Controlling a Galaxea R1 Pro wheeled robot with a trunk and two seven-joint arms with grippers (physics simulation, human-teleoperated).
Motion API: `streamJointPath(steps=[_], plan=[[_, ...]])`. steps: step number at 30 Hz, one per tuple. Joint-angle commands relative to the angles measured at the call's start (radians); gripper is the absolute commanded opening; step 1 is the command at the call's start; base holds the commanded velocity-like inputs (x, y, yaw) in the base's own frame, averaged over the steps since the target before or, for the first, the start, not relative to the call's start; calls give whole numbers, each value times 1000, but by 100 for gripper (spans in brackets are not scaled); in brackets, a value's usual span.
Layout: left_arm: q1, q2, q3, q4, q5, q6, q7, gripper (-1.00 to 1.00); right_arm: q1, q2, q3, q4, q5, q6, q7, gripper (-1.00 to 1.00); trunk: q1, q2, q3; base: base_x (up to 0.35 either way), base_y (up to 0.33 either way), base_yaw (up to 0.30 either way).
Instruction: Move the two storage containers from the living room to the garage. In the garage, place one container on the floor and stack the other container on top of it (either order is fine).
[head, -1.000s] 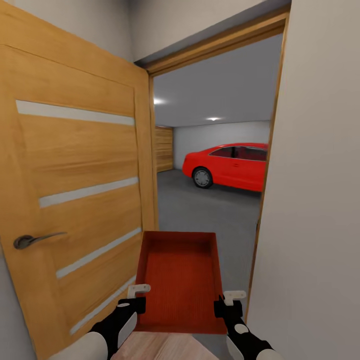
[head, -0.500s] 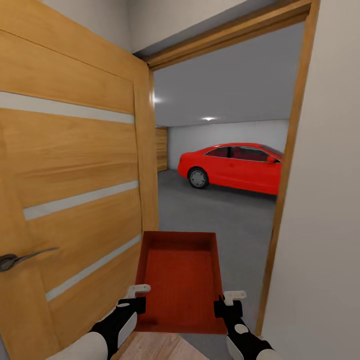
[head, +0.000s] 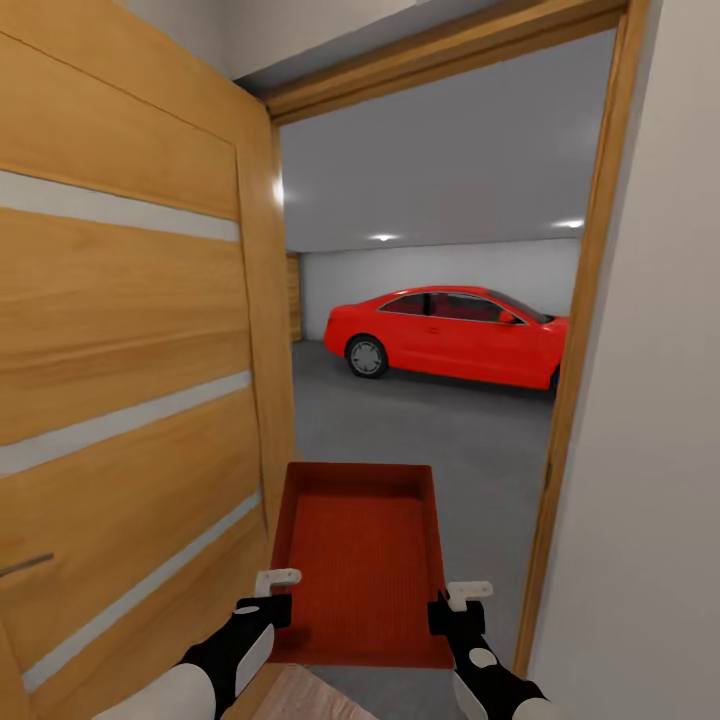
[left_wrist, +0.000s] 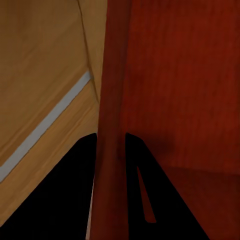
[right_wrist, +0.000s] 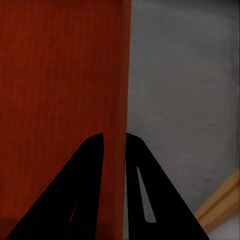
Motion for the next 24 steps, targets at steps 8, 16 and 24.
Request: streamJointPath(steps=[8,16,24], plan=[[-1,12,15,-7,-19,7,13,-100,-1,0,-32,3,3,-3,-4,-100,1,-1,-2,245,218,-286],[0,12,15,-7,-19,7,13,-100,-1,0,-32,3,3,-3,-4,-100,1,-1,-2,245,218,-286],[-1,12,16,-7,-19,7,13,-100,-1,0,-32,3,3,-3,-4,-100,1,-1,-2,245,218,-286]])
